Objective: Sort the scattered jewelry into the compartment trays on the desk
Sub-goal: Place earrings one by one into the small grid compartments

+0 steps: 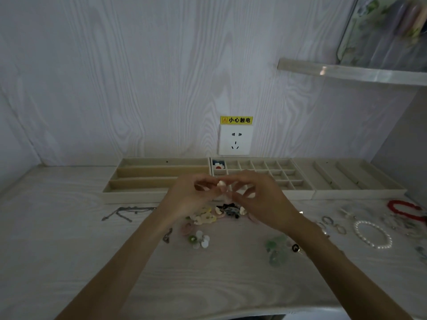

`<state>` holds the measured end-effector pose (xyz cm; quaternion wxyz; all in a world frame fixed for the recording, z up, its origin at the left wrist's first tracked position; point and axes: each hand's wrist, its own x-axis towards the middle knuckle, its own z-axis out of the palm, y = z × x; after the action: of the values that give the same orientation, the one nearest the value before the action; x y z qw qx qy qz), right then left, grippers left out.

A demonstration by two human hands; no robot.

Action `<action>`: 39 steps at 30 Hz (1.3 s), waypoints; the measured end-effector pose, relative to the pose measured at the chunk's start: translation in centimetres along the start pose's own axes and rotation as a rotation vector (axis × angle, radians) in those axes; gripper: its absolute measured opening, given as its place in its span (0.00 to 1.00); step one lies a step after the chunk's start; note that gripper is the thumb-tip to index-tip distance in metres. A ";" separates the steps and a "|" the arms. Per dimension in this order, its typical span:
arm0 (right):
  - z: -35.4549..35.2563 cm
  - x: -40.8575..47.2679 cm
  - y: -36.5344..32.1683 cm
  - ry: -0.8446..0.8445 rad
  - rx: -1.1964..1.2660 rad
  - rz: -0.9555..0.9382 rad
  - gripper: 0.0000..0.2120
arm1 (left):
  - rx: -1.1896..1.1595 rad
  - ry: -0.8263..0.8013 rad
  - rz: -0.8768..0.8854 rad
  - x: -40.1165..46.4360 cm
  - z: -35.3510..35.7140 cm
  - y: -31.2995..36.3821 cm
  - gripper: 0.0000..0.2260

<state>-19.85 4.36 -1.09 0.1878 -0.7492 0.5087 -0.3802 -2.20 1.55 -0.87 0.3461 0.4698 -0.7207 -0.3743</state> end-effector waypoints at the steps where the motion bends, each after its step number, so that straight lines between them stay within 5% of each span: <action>1: 0.1 0.2 0.1 0.033 0.010 -0.005 0.14 | 0.022 -0.012 0.009 0.3 -0.2 0.2 0.10; 11: -2.0 6.5 0.5 0.239 0.295 0.081 0.07 | -0.033 0.058 0.079 7.0 -1.2 2.2 0.12; 17: -2.1 9.2 3.2 0.233 0.505 0.337 0.08 | 0.210 0.012 0.119 10.7 0.4 0.3 0.12; 26: -1.3 8.6 7.3 0.231 0.361 0.481 0.10 | 0.456 0.090 0.102 11.9 2.6 -1.6 0.12; 39: -0.9 9.3 8.3 0.158 -0.172 0.324 0.10 | 0.570 0.081 0.131 12.0 2.8 -1.9 0.10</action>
<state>-23.87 -7.42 -2.57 0.1413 -0.6388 0.6662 -0.3580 -7.58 -9.59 -2.07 0.2523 0.5150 -0.8112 -0.1147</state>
